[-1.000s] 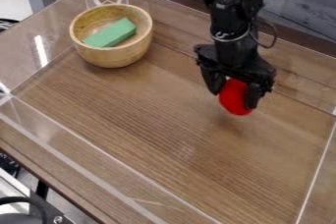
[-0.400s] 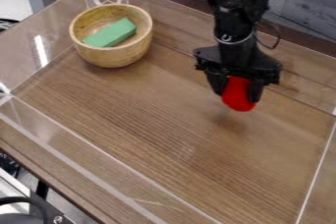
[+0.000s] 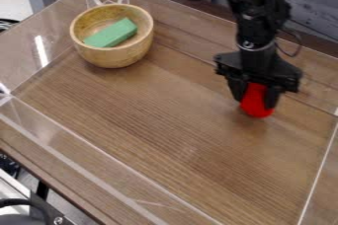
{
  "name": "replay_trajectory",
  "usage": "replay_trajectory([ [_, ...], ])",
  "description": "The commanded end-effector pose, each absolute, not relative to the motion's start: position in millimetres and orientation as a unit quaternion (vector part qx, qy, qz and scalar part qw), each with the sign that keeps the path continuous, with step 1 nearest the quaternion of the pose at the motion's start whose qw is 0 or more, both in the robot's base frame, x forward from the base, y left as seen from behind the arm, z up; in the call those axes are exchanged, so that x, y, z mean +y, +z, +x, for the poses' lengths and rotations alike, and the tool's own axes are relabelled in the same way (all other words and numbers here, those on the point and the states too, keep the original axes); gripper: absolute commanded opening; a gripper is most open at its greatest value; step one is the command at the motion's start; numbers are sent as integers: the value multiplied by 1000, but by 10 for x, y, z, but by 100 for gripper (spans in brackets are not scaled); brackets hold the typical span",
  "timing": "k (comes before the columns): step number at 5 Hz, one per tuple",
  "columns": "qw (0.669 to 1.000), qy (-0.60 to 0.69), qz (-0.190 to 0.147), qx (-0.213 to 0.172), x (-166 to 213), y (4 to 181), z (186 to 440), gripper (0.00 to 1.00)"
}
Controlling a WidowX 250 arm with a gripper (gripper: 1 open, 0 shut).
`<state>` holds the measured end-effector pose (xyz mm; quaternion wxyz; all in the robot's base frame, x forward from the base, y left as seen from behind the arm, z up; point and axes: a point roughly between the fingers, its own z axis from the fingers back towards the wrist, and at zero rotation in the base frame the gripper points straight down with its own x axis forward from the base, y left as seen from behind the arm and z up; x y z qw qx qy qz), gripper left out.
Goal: Move the red fruit to the right
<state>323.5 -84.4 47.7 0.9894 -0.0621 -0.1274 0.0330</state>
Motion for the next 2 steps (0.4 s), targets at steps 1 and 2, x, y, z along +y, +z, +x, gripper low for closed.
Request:
replay_trajectory([
  [1,987,11,-72,-146,-970,629,3344,100],
  [2,985,7,-76,-156,-937,743,3325,100],
])
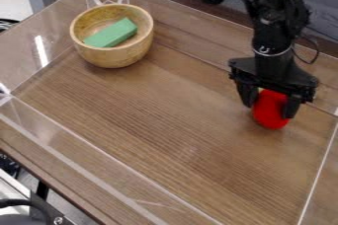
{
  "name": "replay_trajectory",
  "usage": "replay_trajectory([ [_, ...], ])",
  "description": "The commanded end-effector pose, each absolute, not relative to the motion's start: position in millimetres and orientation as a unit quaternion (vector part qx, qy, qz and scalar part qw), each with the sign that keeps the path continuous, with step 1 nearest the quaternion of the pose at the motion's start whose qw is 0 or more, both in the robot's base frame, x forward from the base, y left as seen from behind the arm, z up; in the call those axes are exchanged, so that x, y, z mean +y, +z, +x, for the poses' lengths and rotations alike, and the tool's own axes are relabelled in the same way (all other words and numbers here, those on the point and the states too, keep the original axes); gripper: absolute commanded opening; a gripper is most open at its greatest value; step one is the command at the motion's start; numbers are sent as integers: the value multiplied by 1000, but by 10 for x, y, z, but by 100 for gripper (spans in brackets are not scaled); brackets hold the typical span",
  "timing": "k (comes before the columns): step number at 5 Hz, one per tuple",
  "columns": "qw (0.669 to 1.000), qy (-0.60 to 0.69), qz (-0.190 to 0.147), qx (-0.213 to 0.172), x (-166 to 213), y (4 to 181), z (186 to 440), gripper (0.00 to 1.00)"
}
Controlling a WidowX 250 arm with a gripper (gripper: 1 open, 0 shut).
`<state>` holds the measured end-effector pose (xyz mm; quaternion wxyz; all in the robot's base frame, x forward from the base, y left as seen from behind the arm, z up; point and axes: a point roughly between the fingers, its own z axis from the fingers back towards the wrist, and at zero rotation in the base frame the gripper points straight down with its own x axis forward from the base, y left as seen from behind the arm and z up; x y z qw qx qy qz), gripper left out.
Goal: Move the red fruit to the right
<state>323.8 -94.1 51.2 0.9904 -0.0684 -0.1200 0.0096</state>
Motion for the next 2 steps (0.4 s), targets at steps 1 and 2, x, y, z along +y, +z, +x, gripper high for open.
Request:
replay_trajectory([
  [1,983,4,-80,-165,-901,846,3313,100],
  [2,979,31,-76,-186,-824,1079,3301,100],
])
